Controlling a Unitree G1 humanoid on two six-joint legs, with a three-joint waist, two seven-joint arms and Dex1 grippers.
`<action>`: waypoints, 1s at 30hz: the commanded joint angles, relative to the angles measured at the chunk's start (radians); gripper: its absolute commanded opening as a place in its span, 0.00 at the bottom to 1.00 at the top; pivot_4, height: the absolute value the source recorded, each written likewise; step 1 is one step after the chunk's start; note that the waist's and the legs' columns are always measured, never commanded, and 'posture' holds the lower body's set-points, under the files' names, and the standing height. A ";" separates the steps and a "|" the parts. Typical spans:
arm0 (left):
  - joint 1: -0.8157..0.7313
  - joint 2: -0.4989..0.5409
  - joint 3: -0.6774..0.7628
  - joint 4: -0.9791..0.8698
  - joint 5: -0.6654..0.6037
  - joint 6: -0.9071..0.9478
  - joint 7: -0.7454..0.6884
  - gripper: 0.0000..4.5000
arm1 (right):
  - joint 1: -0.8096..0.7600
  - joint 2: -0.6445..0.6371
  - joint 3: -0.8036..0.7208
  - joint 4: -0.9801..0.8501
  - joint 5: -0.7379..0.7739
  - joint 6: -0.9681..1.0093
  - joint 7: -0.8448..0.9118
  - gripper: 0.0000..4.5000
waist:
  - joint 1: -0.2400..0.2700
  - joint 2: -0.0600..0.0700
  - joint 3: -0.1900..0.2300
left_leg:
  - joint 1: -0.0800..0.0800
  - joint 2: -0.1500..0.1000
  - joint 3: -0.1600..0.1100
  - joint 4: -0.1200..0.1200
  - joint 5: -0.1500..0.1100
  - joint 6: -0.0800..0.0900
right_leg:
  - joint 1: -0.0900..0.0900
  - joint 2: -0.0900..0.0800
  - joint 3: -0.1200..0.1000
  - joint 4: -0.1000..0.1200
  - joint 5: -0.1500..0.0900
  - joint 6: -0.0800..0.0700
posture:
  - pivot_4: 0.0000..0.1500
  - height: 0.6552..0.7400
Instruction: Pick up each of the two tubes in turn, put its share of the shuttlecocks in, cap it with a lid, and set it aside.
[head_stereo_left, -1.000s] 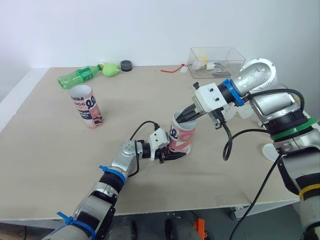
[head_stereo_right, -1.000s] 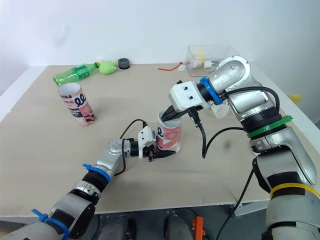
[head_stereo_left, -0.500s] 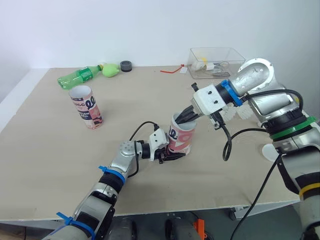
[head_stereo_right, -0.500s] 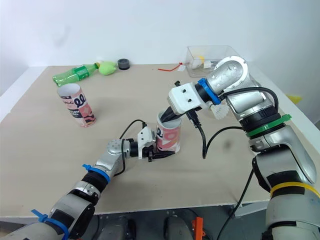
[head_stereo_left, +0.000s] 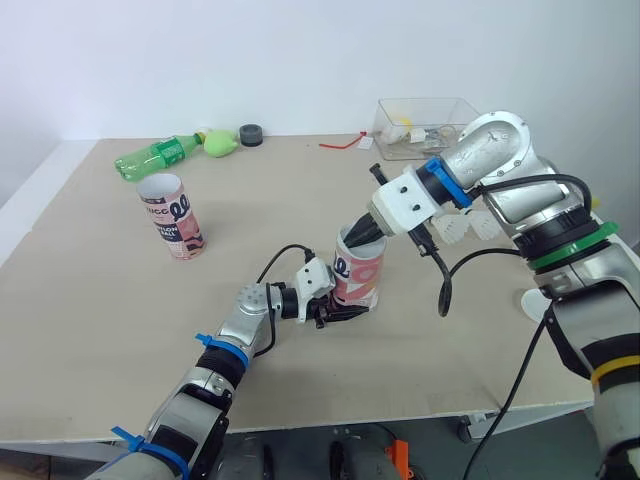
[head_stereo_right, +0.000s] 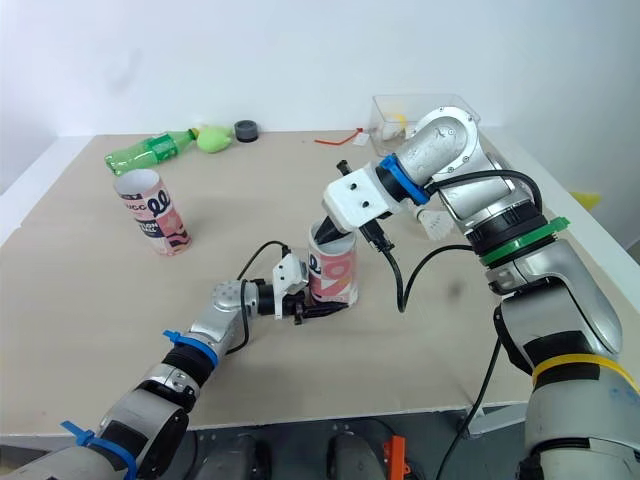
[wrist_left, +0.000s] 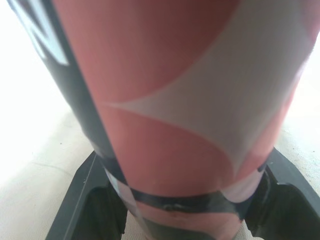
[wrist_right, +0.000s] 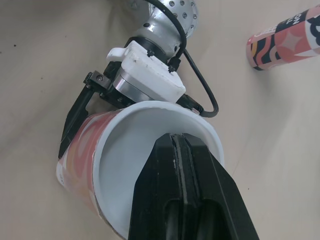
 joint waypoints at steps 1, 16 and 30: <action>0.001 -0.013 -0.040 -0.003 0.028 0.000 -0.014 0.51 | 0.062 0.002 0.171 0.020 -0.063 0.019 0.044 0.01 | 0.000 0.000 0.000 | 0.001 0.000 0.000 0.000 0.000 0.000 | 0.003 0.000 0.000 0.000 -0.001 0.000 | 1.00 1.00; 0.004 -0.015 -0.044 -0.007 0.029 -0.003 -0.020 0.51 | 0.039 -0.022 0.244 -0.004 -0.067 0.047 0.044 0.01 | 0.000 -0.002 -0.006 | 0.005 0.000 -0.003 -0.001 -0.004 -0.006 | 0.004 -0.003 -0.001 0.000 -0.007 0.000 | 1.00 1.00; 0.007 -0.015 -0.043 -0.013 0.029 -0.002 -0.018 0.51 | 0.018 0.028 0.292 0.049 -0.110 -0.025 0.044 0.01 | 0.000 -0.004 -0.011 | 0.007 0.001 -0.003 -0.005 -0.004 -0.007 | 0.004 -0.004 -0.002 0.000 -0.009 -0.002 | 1.00 1.00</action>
